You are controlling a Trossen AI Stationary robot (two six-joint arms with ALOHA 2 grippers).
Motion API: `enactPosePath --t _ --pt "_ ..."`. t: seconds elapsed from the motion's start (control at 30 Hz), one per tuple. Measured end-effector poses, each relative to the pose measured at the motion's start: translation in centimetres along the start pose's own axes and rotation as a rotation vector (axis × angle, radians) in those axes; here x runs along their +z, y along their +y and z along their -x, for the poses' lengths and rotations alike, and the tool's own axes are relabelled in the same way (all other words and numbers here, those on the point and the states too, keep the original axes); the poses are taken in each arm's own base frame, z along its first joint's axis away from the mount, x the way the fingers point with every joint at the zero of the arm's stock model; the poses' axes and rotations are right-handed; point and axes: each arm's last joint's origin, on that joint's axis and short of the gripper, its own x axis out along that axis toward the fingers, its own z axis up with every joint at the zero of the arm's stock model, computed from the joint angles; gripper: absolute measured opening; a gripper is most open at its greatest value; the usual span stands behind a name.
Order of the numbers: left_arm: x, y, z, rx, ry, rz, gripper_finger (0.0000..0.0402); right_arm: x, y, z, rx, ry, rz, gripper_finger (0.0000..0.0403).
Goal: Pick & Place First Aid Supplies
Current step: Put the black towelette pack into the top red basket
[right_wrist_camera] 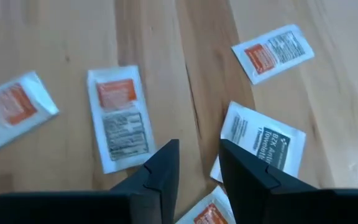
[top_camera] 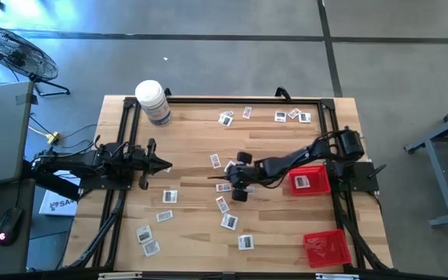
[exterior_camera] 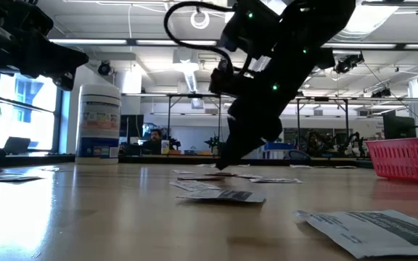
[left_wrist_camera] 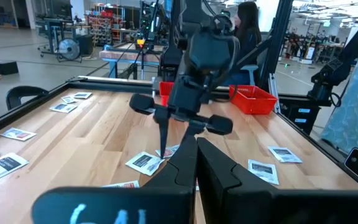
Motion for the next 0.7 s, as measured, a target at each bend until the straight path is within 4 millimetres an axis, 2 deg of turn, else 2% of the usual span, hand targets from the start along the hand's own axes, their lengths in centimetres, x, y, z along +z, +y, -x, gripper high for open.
enactPosePath --t 0.43,0.7 --pt "0.0 0.0 0.0 0.000 0.000 0.000 0.0000 -0.6 -0.8 -0.5 -0.035 0.059 -0.023 0.0087" --pt "0.0 0.0 0.0 0.000 0.000 0.000 0.0000 -1.0 -0.9 -1.4 -0.055 0.077 -0.024 0.0058"
